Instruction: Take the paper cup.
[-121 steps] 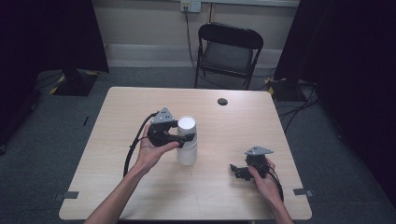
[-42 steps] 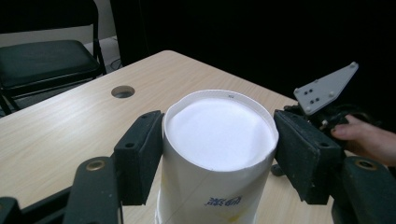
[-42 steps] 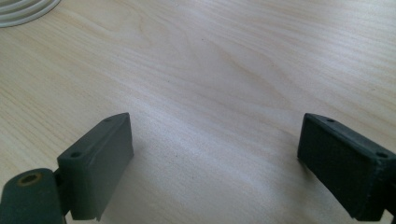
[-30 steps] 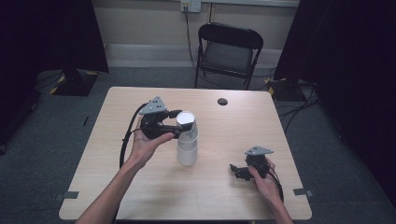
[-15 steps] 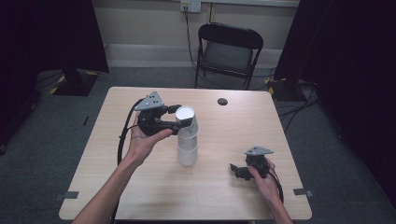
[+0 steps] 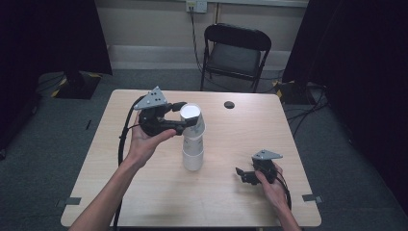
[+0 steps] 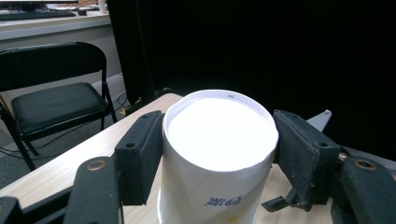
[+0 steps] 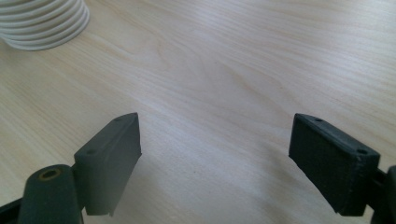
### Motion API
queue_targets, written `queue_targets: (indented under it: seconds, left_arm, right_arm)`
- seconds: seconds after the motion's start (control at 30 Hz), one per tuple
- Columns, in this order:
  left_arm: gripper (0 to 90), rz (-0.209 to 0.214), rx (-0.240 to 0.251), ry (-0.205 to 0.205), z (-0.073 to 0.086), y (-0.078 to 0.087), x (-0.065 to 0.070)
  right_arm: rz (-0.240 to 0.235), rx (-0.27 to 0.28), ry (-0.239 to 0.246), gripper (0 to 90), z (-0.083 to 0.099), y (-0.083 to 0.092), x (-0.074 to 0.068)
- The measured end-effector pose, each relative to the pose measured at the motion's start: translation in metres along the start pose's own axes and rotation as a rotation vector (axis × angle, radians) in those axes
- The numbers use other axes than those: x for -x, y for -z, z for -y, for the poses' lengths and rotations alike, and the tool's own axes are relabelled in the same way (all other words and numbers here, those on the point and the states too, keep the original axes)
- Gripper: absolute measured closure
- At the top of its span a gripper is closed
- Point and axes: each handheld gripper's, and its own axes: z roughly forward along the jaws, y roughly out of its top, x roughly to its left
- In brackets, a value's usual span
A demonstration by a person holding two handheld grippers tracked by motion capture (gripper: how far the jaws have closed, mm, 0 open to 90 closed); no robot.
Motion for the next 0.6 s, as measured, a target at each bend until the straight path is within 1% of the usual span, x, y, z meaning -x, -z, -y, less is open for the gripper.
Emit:
queue_targets:
  seconds: [0.03,0.1,0.17,0.23,0.27,0.33,0.4,0.43,0.57,0.6]
  left_arm:
    - [35.3,-0.002,-0.002,-0.005,-0.001,0.001,0.000]
    - [35.4,0.011,0.007,0.009,-0.002,0.002,0.002]
    - [35.4,0.007,0.010,0.006,-0.002,0.003,0.005]
    - [35.4,0.026,0.015,0.008,-0.002,0.004,0.008]
    - [35.4,0.021,0.015,0.000,-0.003,0.005,0.010]
    - [35.4,0.033,0.013,-0.002,-0.003,0.006,0.013]
    - [35.4,0.035,0.014,-0.003,-0.003,0.008,0.015]
    - [35.4,0.047,0.018,-0.004,-0.002,0.011,0.018]
    - [35.4,0.057,0.013,-0.004,0.003,0.015,0.023]
    - [35.4,0.053,0.011,0.000,0.005,0.017,0.024]
  right_arm:
    - [-0.004,0.001,0.000,16.8,0.000,0.000,0.000]
    - [-0.015,0.006,-0.001,17.6,-0.001,0.002,-0.002]
    - [-0.030,0.020,-0.004,17.9,-0.003,0.003,-0.003]
    - [-0.046,0.026,-0.010,18.4,-0.008,0.006,-0.004]
    - [-0.058,0.044,-0.009,18.3,-0.010,0.009,-0.006]
    - [-0.085,0.081,-0.006,18.4,-0.017,0.015,-0.010]
    - [-0.121,0.123,-0.011,19.3,-0.023,0.021,-0.014]
    - [-0.132,0.135,-0.007,20.8,-0.027,0.024,-0.017]
    - [-0.172,0.178,0.029,23.0,-0.040,0.035,-0.031]
    - [-0.185,0.187,0.037,23.8,-0.044,0.038,-0.035]
